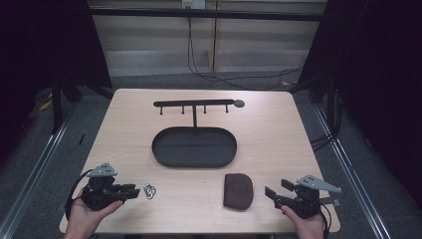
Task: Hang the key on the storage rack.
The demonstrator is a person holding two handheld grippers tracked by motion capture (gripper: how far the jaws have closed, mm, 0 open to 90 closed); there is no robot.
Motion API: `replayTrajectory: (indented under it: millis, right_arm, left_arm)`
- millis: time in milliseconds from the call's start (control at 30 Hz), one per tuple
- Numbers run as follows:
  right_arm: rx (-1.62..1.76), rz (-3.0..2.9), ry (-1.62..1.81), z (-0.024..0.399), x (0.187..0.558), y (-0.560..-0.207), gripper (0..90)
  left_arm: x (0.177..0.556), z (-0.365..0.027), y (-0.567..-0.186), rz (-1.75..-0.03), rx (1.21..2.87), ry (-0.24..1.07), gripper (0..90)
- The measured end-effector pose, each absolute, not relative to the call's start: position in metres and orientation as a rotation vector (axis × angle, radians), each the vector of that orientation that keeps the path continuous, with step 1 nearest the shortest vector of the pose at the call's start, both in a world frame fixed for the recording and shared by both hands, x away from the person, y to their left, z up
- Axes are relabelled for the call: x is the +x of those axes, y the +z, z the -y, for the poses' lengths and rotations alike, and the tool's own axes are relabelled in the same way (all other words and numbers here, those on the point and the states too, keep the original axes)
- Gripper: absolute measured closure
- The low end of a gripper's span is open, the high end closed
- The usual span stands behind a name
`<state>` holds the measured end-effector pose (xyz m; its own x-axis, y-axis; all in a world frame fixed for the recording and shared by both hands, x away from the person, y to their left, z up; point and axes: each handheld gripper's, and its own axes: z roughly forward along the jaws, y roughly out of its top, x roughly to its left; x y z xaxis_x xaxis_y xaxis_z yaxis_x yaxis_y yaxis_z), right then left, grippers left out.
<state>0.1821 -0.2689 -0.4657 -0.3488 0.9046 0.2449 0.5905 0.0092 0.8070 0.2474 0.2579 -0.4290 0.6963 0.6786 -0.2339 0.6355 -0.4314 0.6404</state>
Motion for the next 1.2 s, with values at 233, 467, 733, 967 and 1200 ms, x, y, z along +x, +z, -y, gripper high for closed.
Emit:
replayTrajectory:
  millis: [233, 467, 733, 967, 1200]
  right_arm:
    - [1.545, -1.951, 1.265, 0.269, 0.183, -0.466, 26.7]
    - [1.538, -1.968, 1.272, 0.269, 0.183, -0.467, 26.7]
    - [1.538, -1.97, 1.266, 0.268, 0.183, -0.466, 26.6]
    - [1.543, -1.977, 1.263, 0.268, 0.184, -0.467, 26.5]
    - [1.541, -1.985, 1.259, 0.268, 0.184, -0.467, 26.4]
  left_arm:
    - [0.257, -0.247, -0.425, -0.966, 2.247, 0.046, 70.4]
    - [0.265, -0.233, -0.428, -0.946, 2.363, 0.008, 71.9]
    - [0.278, -0.225, -0.42, -0.989, 2.439, 0.001, 71.0]
    - [0.292, -0.215, -0.416, -1.013, 2.512, -0.077, 78.0]
    - [0.3, -0.206, -0.422, -0.994, 2.599, -0.126, 74.3]
